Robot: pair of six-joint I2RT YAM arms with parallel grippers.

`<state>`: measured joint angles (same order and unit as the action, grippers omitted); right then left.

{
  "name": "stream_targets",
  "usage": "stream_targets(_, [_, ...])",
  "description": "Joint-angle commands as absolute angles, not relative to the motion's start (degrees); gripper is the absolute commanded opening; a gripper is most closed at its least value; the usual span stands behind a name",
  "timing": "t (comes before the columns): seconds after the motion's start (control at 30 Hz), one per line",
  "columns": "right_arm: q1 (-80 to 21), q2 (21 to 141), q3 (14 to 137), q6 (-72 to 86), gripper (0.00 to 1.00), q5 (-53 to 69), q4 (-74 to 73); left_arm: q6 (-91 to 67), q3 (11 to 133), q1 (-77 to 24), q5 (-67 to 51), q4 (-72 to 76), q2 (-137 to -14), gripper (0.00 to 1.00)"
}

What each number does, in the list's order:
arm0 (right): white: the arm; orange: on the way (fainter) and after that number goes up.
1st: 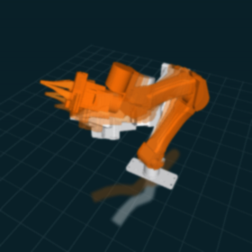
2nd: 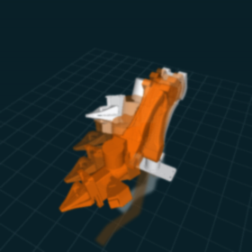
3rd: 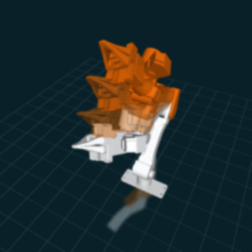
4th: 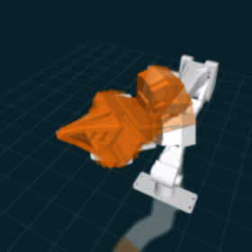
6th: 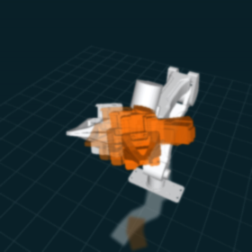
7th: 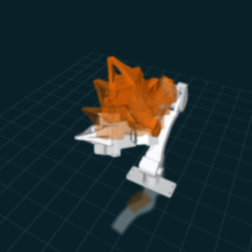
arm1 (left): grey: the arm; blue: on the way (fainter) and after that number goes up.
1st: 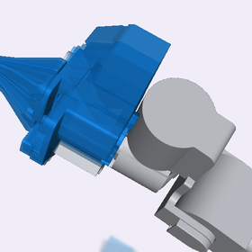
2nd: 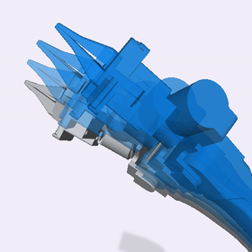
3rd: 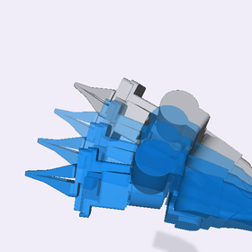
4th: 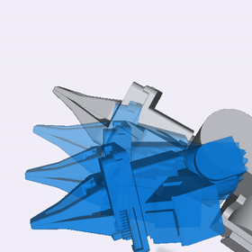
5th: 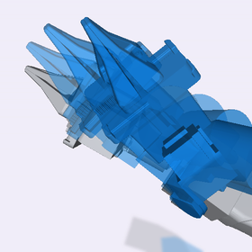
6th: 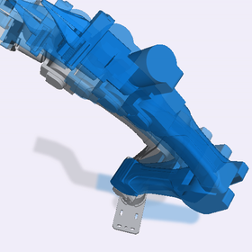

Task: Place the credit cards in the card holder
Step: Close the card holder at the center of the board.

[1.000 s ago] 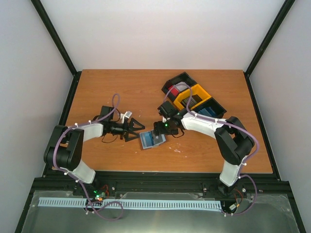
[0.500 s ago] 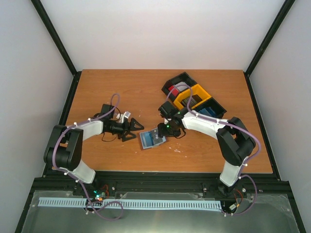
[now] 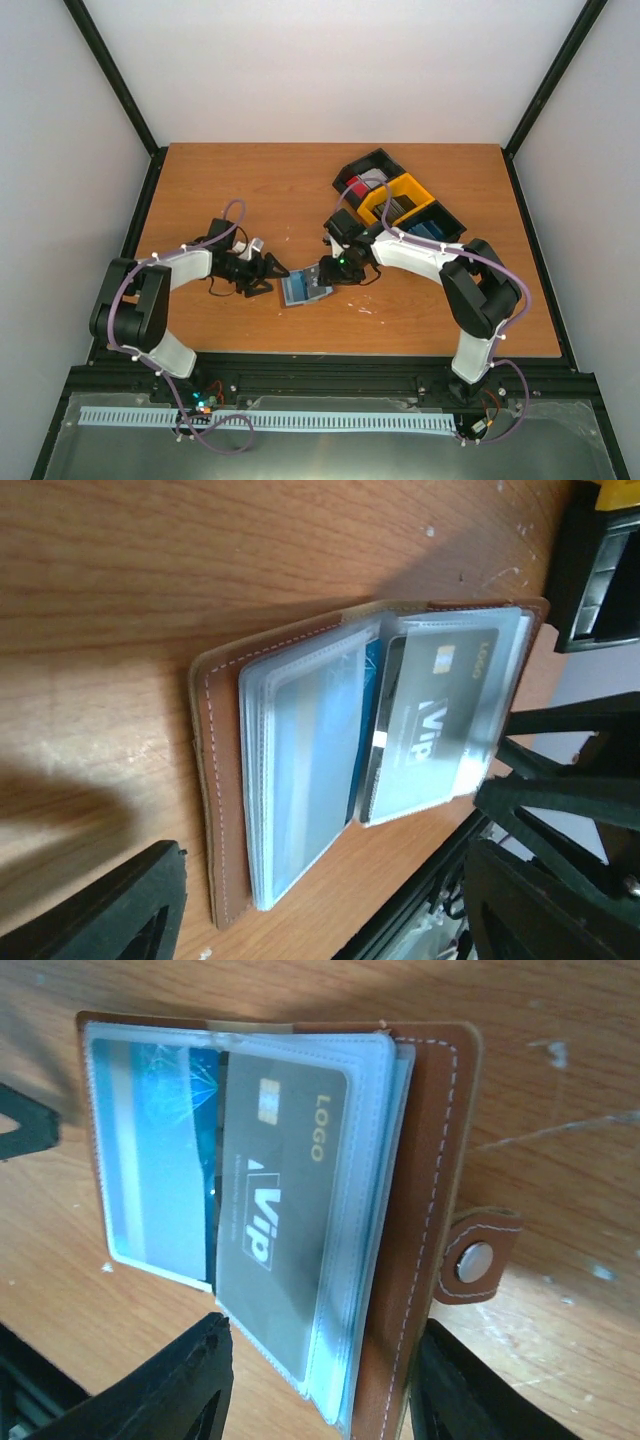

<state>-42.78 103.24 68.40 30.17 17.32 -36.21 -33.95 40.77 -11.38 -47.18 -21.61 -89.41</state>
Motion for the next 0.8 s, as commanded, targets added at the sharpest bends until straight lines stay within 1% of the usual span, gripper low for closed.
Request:
stream_targets(0.0, [-43.28,101.22,69.18,29.45,0.49,22.33,-33.65,-34.10,41.17,-11.84,-45.97,-21.84,-90.91,0.72])
stream_targets(0.17, [-43.66,100.84,69.34,29.17,0.49,24.82,-31.91,-34.30,41.14,-12.29,-44.59,-22.16,-92.39,0.57])
stream_targets(0.27, [-44.06,100.44,69.73,29.18,0.49,26.10,-30.78,-34.11,41.24,-12.56,-43.65,-22.62,-92.97,0.54])
stream_targets(0.5, [-44.80,100.86,70.09,28.85,0.52,30.52,-28.04,-33.75,41.48,-12.74,-42.67,-22.77,-93.61,0.52])
stream_targets(0.77, [-46.69,105.17,73.37,26.11,0.54,35.95,-26.18,-34.10,41.89,-12.73,-41.96,-22.90,-92.44,0.52])
